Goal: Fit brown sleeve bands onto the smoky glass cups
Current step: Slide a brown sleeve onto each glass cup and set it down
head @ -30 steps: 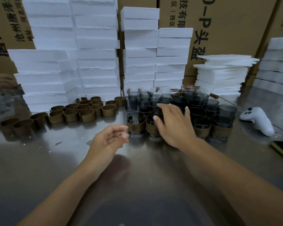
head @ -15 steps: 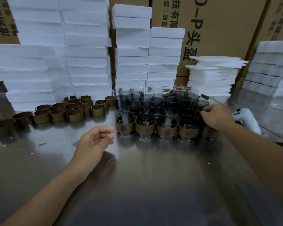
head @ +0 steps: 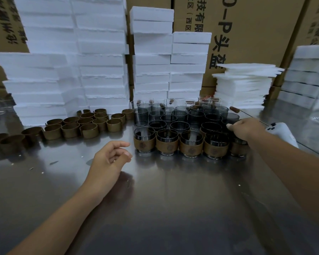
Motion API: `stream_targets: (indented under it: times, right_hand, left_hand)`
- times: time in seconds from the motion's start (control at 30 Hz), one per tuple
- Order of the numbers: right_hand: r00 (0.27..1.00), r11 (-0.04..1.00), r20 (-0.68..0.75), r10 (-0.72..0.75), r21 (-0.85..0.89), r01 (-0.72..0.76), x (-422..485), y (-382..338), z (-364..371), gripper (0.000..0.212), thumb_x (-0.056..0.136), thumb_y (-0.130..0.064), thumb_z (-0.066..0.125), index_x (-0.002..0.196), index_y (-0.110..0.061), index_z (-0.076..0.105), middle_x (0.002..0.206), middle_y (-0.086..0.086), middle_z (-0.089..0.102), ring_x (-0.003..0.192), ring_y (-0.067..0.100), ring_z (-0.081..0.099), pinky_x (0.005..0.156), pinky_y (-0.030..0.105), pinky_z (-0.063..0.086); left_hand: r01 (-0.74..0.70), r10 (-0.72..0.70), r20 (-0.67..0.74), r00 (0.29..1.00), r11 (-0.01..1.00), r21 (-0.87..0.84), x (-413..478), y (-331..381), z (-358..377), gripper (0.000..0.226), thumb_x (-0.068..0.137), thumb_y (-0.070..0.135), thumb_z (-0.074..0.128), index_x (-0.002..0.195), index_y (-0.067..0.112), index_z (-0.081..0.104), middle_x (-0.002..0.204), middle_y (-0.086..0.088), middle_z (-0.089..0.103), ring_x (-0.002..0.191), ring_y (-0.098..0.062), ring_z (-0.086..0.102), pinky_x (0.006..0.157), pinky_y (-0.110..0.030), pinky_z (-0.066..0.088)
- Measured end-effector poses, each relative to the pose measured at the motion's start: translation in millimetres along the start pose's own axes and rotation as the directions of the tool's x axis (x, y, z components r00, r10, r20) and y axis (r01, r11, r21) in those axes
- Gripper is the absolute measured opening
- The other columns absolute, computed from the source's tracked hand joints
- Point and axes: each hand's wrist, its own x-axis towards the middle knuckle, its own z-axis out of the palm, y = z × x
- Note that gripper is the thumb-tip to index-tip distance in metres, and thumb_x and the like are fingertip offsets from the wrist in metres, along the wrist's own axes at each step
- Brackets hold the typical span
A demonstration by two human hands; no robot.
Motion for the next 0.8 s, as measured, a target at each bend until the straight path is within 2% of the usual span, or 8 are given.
stream_targets:
  times: [0.1,0.27,0.33,0.5,0.6,0.67,0.73,0.8]
  right_hand:
    - [0.996,0.974,-0.086,-0.035,0.218,0.053,-9,1,0,0.027,0.091,-0.031,0.063,0.072,-0.012,0.061,0.093,0.014,0.062,0.084,0.027,0.055,0.075,0.034,0.044]
    - [0.943,0.933,-0.255,-0.215,0.231,0.275,-24,-17,-9,0.021,0.095,-0.030,0.057,0.100,-0.009,0.059,0.094,0.006,0.055,0.086,0.023,0.051,0.080,0.038,0.044]
    - [0.924,0.899,-0.213,-0.318,0.242,0.365,-34,-31,-15,0.019,0.096,-0.029,0.055,0.101,-0.011,0.055,0.095,0.004,0.055,0.086,0.022,0.051,0.079,0.038,0.044]
    - [0.826,0.777,-0.040,-0.562,0.317,0.544,-89,-61,-14,0.011,0.098,-0.031,0.050,0.090,-0.023,0.051,0.090,-0.011,0.052,0.081,0.001,0.049,0.064,0.019,0.035]
    - [0.749,0.708,0.086,-0.657,0.413,0.573,-131,-72,2,0.014,0.097,-0.030,0.051,0.083,-0.029,0.049,0.090,-0.008,0.056,0.084,0.007,0.054,0.072,0.021,0.042]
    - [0.699,0.657,0.120,-0.705,0.479,0.581,-156,-75,17,0.016,0.096,-0.026,0.054,0.081,-0.028,0.049,0.087,-0.003,0.057,0.082,0.013,0.054,0.077,0.029,0.044]
    - [0.668,0.626,0.141,-0.731,0.528,0.573,-176,-77,31,0.017,0.095,-0.024,0.055,0.080,-0.029,0.049,0.086,0.000,0.056,0.079,0.013,0.053,0.075,0.028,0.044]
    - [0.673,0.602,0.140,-0.727,0.601,0.525,-187,-78,43,0.014,0.095,-0.027,0.055,0.082,-0.029,0.050,0.083,-0.003,0.055,0.073,0.007,0.050,0.068,0.022,0.043]
  left_hand:
    - [-0.007,0.007,0.000,1.000,1.000,0.004,-1,0,0,0.022,0.090,0.000,0.057,0.097,0.020,0.062,0.073,0.000,0.067,0.069,-0.002,0.064,0.064,-0.008,0.046]
    - [-0.034,0.034,-0.007,0.999,0.999,-0.001,-2,1,0,0.024,0.090,-0.003,0.056,0.096,0.020,0.061,0.073,-0.001,0.066,0.067,-0.001,0.062,0.063,-0.008,0.046]
    - [-0.042,0.042,-0.005,0.999,0.999,0.004,-3,1,0,0.024,0.090,-0.002,0.056,0.097,0.021,0.060,0.073,0.000,0.066,0.069,-0.004,0.063,0.064,-0.009,0.046]
    - [-0.034,0.034,0.029,0.999,0.999,-0.020,-7,5,1,0.020,0.090,0.006,0.060,0.103,0.022,0.060,0.086,-0.002,0.068,0.086,-0.016,0.066,0.081,-0.025,0.048]
    - [-0.021,0.027,0.063,0.998,0.995,-0.097,-12,12,3,0.026,0.085,0.027,0.063,0.111,0.028,0.059,0.103,0.005,0.069,0.096,-0.008,0.067,0.091,-0.029,0.049]
    - [-0.014,0.028,0.089,0.996,0.987,-0.159,-16,16,5,0.048,0.075,0.045,0.064,0.120,0.029,0.057,0.114,0.008,0.067,0.105,-0.003,0.064,0.095,-0.029,0.047]
    - [-0.012,0.034,0.111,0.993,0.980,-0.198,-19,19,7,0.059,0.073,0.054,0.068,0.125,0.029,0.057,0.122,0.009,0.065,0.113,-0.005,0.061,0.098,-0.030,0.046]
    - [-0.027,0.059,0.134,0.989,0.972,-0.233,-21,22,7,0.053,0.075,0.053,0.068,0.120,0.027,0.061,0.119,0.008,0.068,0.114,-0.009,0.061,0.097,-0.027,0.049]
